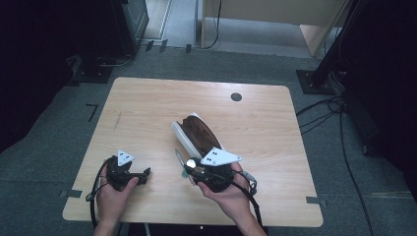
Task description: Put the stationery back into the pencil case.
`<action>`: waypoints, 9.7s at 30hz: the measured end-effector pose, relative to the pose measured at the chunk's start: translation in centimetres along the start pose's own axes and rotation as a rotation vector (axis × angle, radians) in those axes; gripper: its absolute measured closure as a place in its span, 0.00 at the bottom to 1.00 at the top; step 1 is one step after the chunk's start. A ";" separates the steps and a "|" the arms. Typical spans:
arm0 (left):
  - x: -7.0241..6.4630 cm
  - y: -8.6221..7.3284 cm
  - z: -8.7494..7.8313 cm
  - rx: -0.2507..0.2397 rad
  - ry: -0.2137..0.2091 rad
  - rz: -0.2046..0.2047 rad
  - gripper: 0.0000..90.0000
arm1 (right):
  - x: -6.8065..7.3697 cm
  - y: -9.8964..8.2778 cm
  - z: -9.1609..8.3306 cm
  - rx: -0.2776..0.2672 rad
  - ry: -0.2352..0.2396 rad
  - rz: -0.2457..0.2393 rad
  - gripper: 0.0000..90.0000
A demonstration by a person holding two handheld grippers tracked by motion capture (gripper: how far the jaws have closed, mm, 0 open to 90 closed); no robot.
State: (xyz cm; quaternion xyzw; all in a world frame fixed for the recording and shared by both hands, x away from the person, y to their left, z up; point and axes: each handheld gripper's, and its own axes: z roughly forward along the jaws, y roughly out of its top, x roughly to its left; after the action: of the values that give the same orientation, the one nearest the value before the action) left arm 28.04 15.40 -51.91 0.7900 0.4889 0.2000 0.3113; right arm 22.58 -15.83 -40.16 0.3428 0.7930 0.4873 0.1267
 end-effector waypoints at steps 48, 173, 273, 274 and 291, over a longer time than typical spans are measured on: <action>0.0 0.0 0.0 0.000 0.000 0.000 0.02 | -2.9 1.3 -3.5 -0.318 -0.155 0.059 0.73; -0.1 0.1 0.1 0.000 -0.003 0.003 0.02 | 0.5 -5.8 3.5 -0.025 -0.123 -0.023 0.76; -0.1 0.1 0.0 0.001 -0.005 0.007 0.02 | 1.6 -6.0 11.7 0.218 -0.171 -0.092 0.88; -0.1 0.1 0.1 -0.001 -0.005 0.006 0.02 | 1.8 -6.0 11.8 0.218 -0.173 -0.100 0.88; -0.1 0.1 0.1 0.000 -0.007 0.007 0.03 | 2.1 -6.0 12.3 0.191 -0.182 -0.113 0.90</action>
State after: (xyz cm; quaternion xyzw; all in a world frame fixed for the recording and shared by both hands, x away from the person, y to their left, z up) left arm 28.09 15.26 -51.91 0.7923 0.4851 0.1985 0.3124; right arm 25.10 -7.69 -51.07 0.3507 0.8392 0.3684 0.1922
